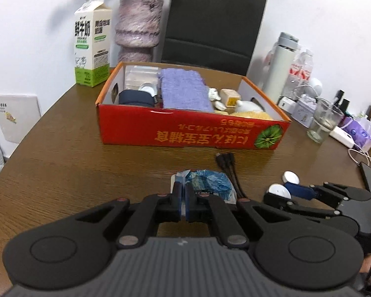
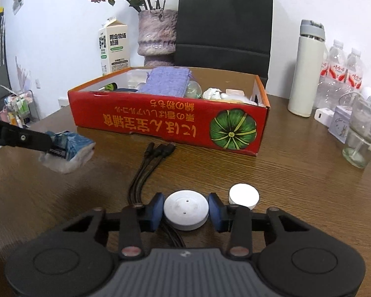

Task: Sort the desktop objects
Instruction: 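Drop the packet into the box with the left tool while the right tool releases the lid inside, then grasp the black cable with the left tool while the right tool grasps the small white cap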

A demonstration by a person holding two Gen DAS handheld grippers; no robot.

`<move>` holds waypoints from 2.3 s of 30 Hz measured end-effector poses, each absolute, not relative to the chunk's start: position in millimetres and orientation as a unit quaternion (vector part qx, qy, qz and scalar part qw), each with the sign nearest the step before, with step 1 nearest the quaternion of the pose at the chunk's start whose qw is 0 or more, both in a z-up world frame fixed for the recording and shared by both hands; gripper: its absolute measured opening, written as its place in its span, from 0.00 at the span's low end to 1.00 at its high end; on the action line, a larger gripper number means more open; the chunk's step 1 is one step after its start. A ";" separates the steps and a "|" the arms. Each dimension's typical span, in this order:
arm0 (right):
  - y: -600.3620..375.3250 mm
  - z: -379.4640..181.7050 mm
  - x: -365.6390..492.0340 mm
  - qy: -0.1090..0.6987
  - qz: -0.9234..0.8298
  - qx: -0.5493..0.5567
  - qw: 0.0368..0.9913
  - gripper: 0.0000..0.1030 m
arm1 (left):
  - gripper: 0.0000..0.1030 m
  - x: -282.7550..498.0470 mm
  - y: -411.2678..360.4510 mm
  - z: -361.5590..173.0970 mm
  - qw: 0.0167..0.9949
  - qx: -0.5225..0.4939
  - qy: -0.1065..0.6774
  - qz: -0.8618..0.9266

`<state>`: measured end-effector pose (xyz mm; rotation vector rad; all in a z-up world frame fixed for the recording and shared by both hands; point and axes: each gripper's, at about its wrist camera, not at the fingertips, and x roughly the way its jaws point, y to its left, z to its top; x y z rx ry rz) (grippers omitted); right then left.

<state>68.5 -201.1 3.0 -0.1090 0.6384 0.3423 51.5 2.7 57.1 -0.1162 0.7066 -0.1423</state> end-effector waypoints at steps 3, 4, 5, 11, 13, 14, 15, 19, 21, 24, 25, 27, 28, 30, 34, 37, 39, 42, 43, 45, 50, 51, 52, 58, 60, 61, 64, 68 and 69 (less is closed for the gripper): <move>-203.2 16.9 56.0 0.284 0.152 -0.039 0.946 0.37 | 0.04 43.0 2.3 66.0 0.938 -0.058 0.333 -0.080; -205.5 24.6 52.2 0.273 0.149 -0.029 0.950 0.37 | 0.04 41.8 3.5 70.7 0.940 -0.058 0.327 -0.083; -207.9 32.8 49.5 0.262 0.147 -0.020 0.954 0.37 | 0.04 41.6 4.5 75.8 0.943 -0.055 0.318 -0.084; -216.4 86.5 63.8 0.212 0.149 0.004 0.966 0.37 | 0.04 83.2 17.9 115.0 0.963 -0.039 0.258 -0.066; -216.7 103.5 78.3 0.198 0.148 0.006 0.969 0.37 | 0.04 108.6 20.6 124.5 0.963 -0.040 0.258 -0.067; -216.8 110.2 87.3 0.193 0.147 0.007 0.970 0.37 | 0.04 123.6 19.8 127.9 0.961 -0.040 0.263 -0.077; -217.2 115.4 97.3 0.192 0.146 0.012 0.970 0.37 | 0.04 136.2 17.6 129.1 0.959 -0.040 0.267 -0.082; -222.1 125.6 155.4 0.225 0.134 0.039 0.964 0.37 | 0.04 194.8 11.3 118.9 0.959 -0.017 0.278 -0.043; -222.1 123.0 183.6 0.247 0.128 0.041 0.960 0.37 | 0.04 218.5 14.9 111.4 0.956 -0.023 0.290 -0.032; -221.4 117.0 221.7 0.278 0.138 0.054 0.949 0.37 | 0.04 251.3 21.5 99.2 0.948 -0.039 0.312 -0.036; -220.9 114.8 235.9 0.287 0.135 0.056 0.947 0.37 | 0.04 259.7 23.2 95.0 0.946 -0.035 0.320 -0.029; -218.8 109.4 262.5 0.305 0.123 0.052 0.943 0.37 | 0.04 273.8 26.7 86.0 0.942 -0.034 0.333 -0.021; -216.5 106.2 277.0 0.317 0.112 0.045 0.941 0.37 | 0.04 277.7 28.2 82.1 0.940 -0.036 0.339 -0.026; -210.7 96.1 300.1 0.351 0.104 0.026 0.930 0.37 | 0.04 282.4 29.7 74.2 0.936 -0.032 0.349 -0.030; -192.4 70.6 327.4 0.395 0.086 -0.029 0.914 0.37 | 0.06 286.0 30.2 62.7 0.937 -0.013 0.347 -0.022; -181.0 52.7 336.0 0.420 0.080 -0.054 0.902 0.37 | 0.07 287.9 29.1 59.7 0.936 -0.007 0.350 -0.030; -176.6 44.7 339.1 0.433 0.085 -0.064 0.895 0.37 | 0.20 288.3 28.8 61.3 0.937 -0.006 0.347 -0.041; -172.5 45.2 337.4 0.430 0.080 -0.075 0.896 0.38 | 0.55 280.1 30.7 73.0 0.947 -0.009 0.319 -0.047; -173.4 48.0 337.3 0.429 0.076 -0.071 0.897 0.39 | 0.54 277.3 32.1 78.5 0.949 -0.009 0.312 -0.047; -178.2 57.5 336.1 0.421 0.078 -0.060 0.902 0.44 | 0.54 273.7 35.9 88.5 0.950 -0.014 0.310 -0.042; -190.1 89.8 316.9 0.393 0.087 -0.030 0.915 0.46 | 0.56 259.8 43.2 105.4 0.946 -0.024 0.323 -0.027; -191.4 94.4 310.8 0.389 0.090 -0.027 0.917 0.46 | 0.56 255.9 44.8 107.4 0.944 -0.028 0.329 -0.028; -191.6 98.6 302.5 0.384 0.094 -0.024 0.918 0.46 | 0.58 250.8 46.8 109.4 0.941 -0.035 0.335 -0.030; -199.5 118.1 241.2 0.351 0.122 -0.004 0.929 0.53 | 0.65 207.2 52.0 110.2 0.939 -0.049 0.341 -0.026; -201.6 117.8 221.6 0.347 0.132 0.003 0.928 0.53 | 0.65 188.6 51.3 108.0 0.938 -0.051 0.342 -0.025; -203.1 115.8 210.9 0.346 0.138 0.005 0.928 0.53 | 0.66 179.2 50.2 106.8 0.938 -0.052 0.341 -0.026; -208.3 104.8 178.0 0.341 0.149 0.010 0.928 0.55 | 0.69 150.4 45.0 100.9 0.938 -0.058 0.341 -0.032; -220.9 80.4 134.4 0.343 0.144 0.019 0.928 0.55 | 0.70 119.1 24.5 88.0 0.937 -0.036 0.343 -0.051; -225.1 74.5 126.2 0.342 0.142 0.022 0.929 0.55 | 0.70 112.4 17.1 84.0 0.937 -0.026 0.343 -0.060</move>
